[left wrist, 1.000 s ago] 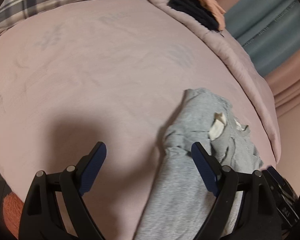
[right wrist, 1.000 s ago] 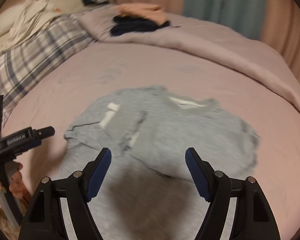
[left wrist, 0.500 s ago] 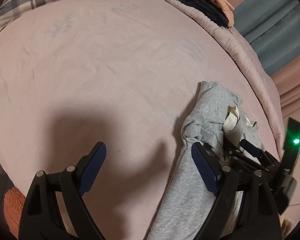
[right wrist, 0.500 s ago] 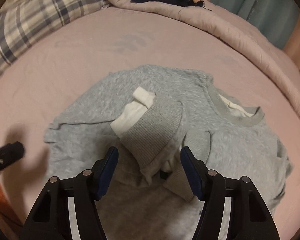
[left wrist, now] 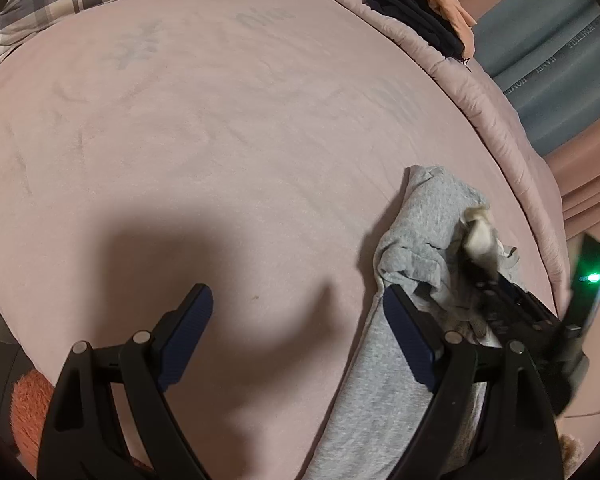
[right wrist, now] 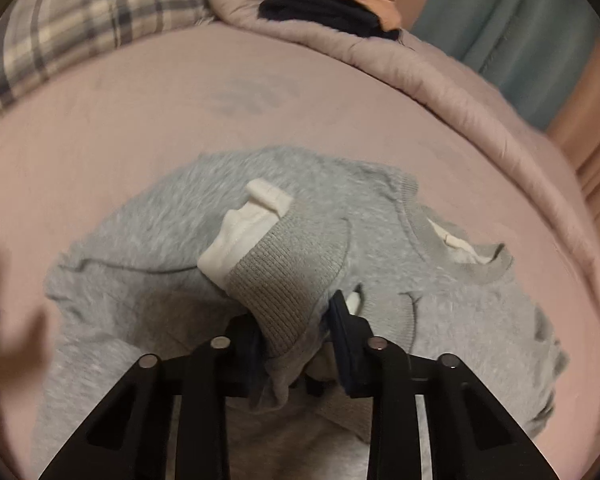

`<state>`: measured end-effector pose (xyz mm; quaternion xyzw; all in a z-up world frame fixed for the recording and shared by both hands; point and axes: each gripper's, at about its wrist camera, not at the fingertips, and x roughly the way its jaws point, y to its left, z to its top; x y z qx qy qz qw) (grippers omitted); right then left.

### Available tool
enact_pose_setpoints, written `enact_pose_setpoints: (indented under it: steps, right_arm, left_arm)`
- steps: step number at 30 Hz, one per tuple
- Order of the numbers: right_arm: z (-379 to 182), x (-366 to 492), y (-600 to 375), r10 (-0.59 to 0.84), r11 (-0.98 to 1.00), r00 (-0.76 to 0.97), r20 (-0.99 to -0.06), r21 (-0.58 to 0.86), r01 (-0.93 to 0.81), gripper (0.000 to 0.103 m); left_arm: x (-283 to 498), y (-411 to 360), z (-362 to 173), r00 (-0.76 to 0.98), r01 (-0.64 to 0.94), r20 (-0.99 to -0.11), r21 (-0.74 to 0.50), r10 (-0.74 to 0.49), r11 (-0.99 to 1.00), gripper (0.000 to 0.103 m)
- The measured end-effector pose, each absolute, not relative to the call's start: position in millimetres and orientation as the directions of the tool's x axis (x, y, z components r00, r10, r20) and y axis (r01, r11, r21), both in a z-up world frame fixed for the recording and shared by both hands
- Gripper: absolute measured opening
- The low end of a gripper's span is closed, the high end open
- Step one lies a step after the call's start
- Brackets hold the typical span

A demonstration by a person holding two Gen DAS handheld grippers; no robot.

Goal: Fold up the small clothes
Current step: 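Lift the sleeve and shirt side with the right tool and fold it inward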

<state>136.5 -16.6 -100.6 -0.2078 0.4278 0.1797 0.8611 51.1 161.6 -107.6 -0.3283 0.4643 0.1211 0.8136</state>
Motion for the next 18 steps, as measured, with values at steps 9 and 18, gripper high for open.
enact_pose_setpoints:
  steps: [9,18]
  right_arm:
    - [-33.8,146.6,-79.2,0.369,0.898,0.552,-0.747,0.135,-0.418,0.024]
    - [-7.6,160.4,-149.4,0.431,0.902,0.609,-0.665,0.317,-0.293,0.023]
  left_arm:
    - [54.2,156.9,-106.1,0.538,-0.486,-0.834,-0.423,-0.120,0.764,0.087]
    - [64.8,142.9,-104.3,0.532,-0.447,-0.836,-0.414,-0.137,0.793,0.087]
